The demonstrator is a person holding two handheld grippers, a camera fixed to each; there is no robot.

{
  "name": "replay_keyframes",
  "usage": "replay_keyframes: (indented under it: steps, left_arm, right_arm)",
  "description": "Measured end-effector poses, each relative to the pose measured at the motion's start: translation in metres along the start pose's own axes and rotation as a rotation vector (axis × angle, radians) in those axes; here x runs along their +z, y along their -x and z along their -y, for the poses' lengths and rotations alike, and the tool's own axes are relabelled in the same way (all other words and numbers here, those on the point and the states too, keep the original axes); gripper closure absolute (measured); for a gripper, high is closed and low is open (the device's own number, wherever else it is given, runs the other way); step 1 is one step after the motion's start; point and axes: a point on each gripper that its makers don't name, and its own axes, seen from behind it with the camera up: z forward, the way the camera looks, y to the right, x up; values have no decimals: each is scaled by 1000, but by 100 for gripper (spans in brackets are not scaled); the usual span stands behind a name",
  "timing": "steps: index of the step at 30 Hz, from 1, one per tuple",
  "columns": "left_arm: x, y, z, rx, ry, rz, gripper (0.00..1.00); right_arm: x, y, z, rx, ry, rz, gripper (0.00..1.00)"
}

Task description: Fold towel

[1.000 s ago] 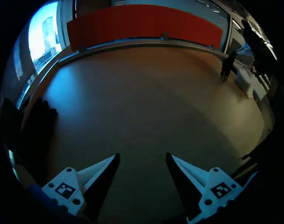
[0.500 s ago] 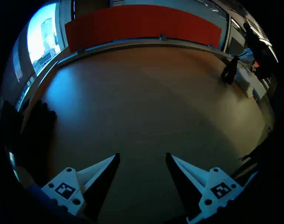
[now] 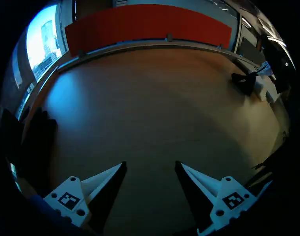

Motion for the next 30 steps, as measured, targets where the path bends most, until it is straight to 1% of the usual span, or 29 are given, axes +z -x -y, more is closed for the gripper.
replay_keyframes:
  steps: [5, 12, 18, 24, 30]
  left_arm:
    - [1, -1, -2, 7, 3, 3, 9]
    - [0, 0, -2, 10, 4, 5, 9]
    - [0, 1, -1, 13, 1, 9, 9]
    - [-1, 1, -2, 13, 1, 11, 9]
    - [-1, 2, -2, 12, 0, 14, 9]
  right_arm:
    - [5, 33, 3, 23, 3, 49, 96]
    - [11, 72, 2, 77, 21, 107, 96]
    - [17, 92, 2, 114, 38, 135, 96]
    - [21, 109, -1, 139, 61, 165, 96]
    - [25, 122, -3, 170, 78, 192, 96]
